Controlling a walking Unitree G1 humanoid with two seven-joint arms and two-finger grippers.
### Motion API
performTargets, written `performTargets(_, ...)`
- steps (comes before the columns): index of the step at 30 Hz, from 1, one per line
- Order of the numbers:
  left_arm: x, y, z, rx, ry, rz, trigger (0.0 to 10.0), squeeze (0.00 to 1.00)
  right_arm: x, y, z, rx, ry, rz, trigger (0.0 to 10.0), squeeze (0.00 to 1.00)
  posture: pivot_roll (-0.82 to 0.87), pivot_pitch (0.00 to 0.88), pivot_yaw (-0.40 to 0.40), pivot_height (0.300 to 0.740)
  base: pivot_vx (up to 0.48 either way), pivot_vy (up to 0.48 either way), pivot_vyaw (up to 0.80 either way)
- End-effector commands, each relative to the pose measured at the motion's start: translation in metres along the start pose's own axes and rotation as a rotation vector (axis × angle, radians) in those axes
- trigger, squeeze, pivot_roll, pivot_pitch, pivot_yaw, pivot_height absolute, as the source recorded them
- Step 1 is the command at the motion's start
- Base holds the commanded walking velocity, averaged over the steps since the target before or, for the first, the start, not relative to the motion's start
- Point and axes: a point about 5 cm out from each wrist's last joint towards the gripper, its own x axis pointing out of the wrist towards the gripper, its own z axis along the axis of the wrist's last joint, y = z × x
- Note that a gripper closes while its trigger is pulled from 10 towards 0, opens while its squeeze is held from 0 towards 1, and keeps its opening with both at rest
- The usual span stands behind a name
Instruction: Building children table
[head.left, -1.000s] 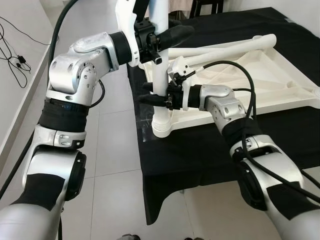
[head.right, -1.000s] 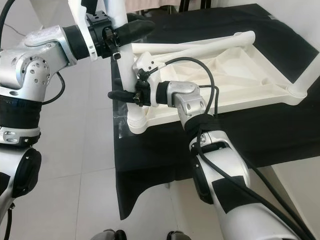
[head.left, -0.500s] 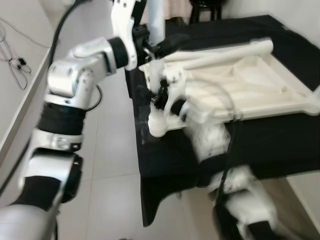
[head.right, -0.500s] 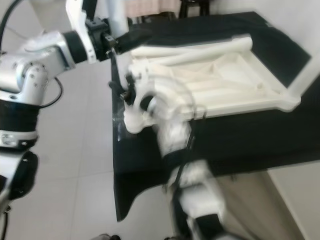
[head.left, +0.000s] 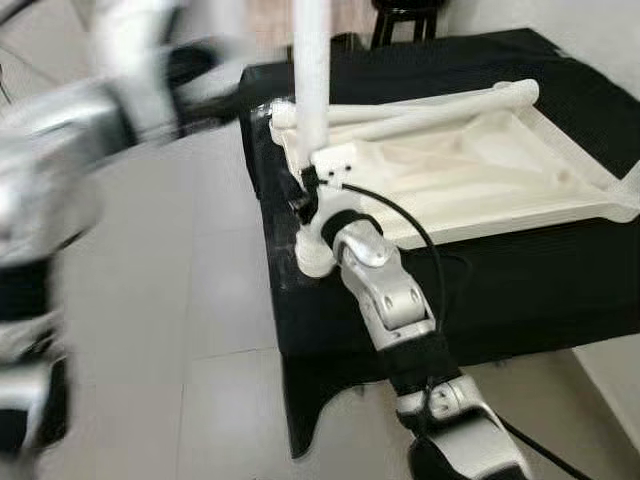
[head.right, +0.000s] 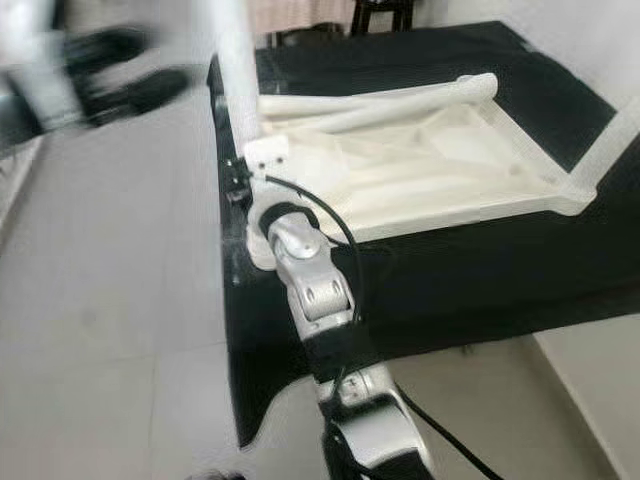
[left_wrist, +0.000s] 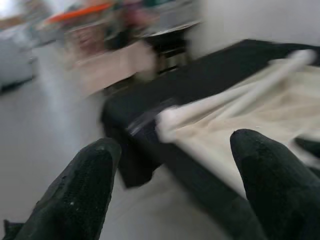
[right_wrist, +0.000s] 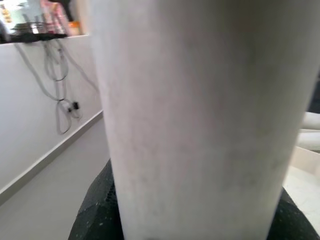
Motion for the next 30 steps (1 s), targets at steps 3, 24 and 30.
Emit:
performTargets(3,-0.006,-0.005,0.003,0.017,-0.002,-0.012,10.0,0.00,-0.009,0.012,-0.044,0.106,0.177,-0.026,0.0,0.00,0.10,0.161,0.017,0.740,0.000,0.000,0.00)
performTargets(24,-0.076,-0.098,-0.097,-0.214,0.178,-0.267,10.0,0.00,-0.004,0.002,0.008,0.130,-0.031,0.432,10.0,0.52,0.10,0.142,0.008,0.740,0.000,0.000,0.00)
performTargets(30,-0.084,-0.147,-0.130,-0.163,0.221,-0.356,10.0,0.00,0.008,-0.015,0.007,-0.039,0.046,0.761,10.0,0.00,0.12,0.132,-0.014,0.740,0.000,0.000,0.00)
